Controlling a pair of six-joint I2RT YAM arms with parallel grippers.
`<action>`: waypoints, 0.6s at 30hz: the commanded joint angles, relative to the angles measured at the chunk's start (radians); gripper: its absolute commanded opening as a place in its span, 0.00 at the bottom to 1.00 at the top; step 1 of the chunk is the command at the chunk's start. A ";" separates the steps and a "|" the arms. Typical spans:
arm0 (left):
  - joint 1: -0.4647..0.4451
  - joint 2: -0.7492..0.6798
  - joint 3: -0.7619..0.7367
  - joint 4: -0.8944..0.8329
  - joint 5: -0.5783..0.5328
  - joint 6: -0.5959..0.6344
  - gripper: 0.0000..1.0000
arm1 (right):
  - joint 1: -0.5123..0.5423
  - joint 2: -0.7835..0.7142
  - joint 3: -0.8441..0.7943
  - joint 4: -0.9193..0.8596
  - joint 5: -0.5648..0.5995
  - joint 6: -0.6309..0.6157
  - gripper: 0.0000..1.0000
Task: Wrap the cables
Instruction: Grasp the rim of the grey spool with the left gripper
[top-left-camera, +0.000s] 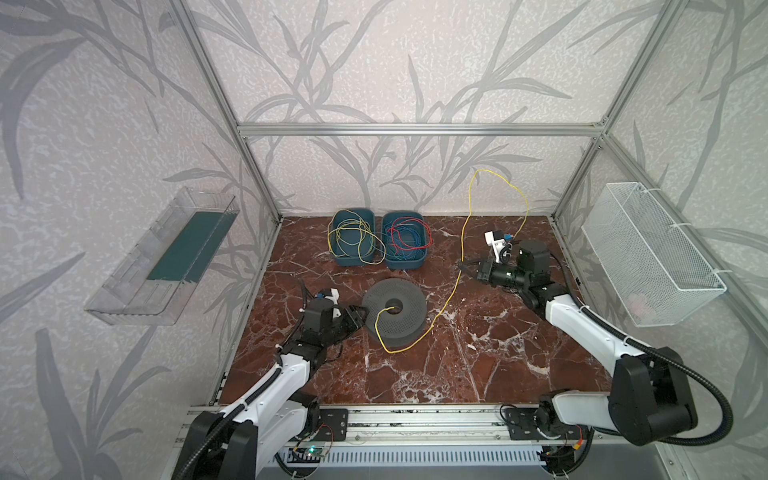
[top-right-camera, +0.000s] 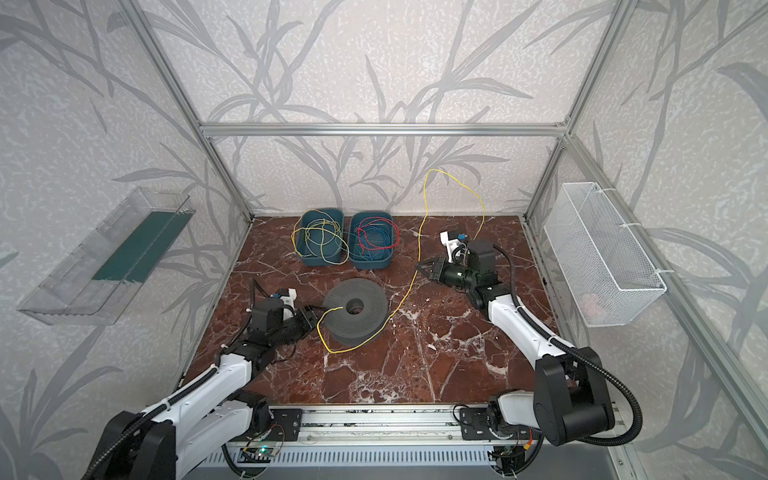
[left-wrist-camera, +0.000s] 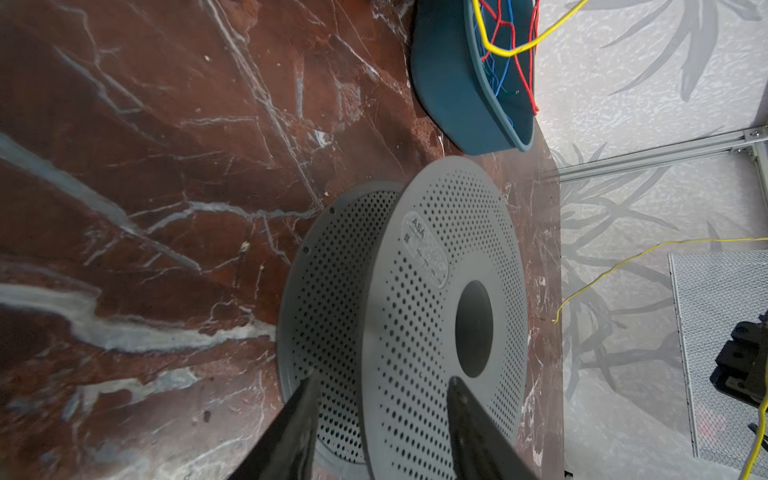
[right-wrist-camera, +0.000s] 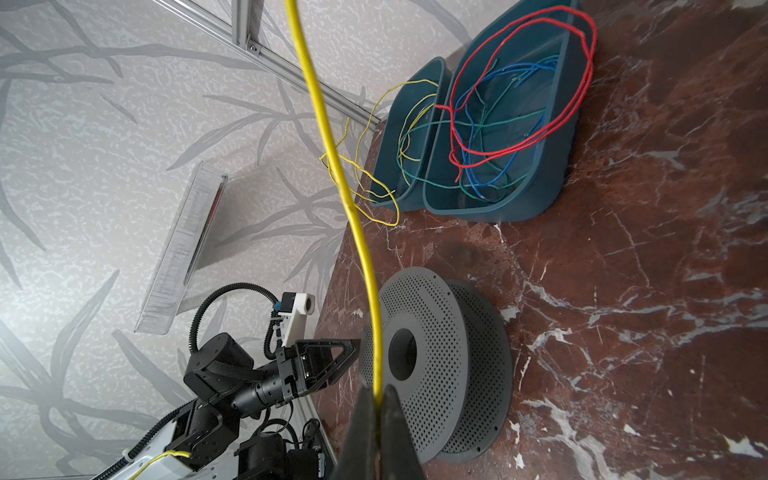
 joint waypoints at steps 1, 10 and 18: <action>0.003 0.044 -0.007 0.131 0.078 -0.023 0.48 | 0.006 -0.024 0.015 0.001 0.001 -0.008 0.00; 0.003 0.209 -0.023 0.311 0.098 -0.043 0.39 | 0.006 -0.024 0.032 -0.029 0.008 -0.023 0.00; 0.003 0.227 0.015 0.292 0.105 -0.018 0.19 | 0.005 -0.024 0.029 -0.038 0.009 -0.034 0.00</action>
